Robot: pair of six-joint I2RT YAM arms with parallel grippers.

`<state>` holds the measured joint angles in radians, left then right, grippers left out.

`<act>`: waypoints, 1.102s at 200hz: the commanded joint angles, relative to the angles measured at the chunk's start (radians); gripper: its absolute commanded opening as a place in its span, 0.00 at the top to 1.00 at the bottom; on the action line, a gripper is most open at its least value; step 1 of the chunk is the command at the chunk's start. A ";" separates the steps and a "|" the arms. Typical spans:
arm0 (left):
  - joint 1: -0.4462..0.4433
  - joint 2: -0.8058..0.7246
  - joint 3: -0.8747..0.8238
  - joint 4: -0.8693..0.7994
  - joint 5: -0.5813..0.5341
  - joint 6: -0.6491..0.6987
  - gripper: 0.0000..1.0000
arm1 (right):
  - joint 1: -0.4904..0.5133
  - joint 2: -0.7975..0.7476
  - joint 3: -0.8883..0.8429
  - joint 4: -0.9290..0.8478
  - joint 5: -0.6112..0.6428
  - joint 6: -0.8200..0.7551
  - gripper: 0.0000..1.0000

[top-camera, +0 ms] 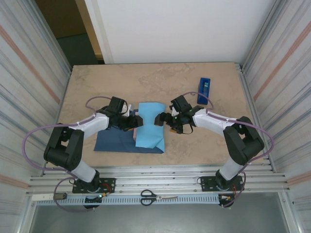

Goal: Wrap the gift box in paper

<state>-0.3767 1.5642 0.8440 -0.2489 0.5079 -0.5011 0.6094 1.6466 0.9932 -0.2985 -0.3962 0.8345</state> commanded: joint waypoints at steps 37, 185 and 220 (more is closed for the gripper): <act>-0.005 0.011 -0.055 -0.046 -0.059 0.033 0.49 | -0.020 0.001 0.032 0.014 0.041 0.062 0.04; -0.198 0.074 -0.043 0.118 -0.108 -0.303 0.51 | -0.254 -0.252 -0.129 -0.072 -0.052 -0.062 0.03; -0.246 0.096 -0.044 0.179 -0.151 -0.383 0.51 | -0.277 -0.224 -0.119 -0.085 -0.135 -0.117 0.03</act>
<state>-0.5846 1.6024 0.8165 -0.0269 0.4412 -0.8021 0.3405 1.4162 0.8738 -0.3496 -0.4492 0.7879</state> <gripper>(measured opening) 0.497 0.968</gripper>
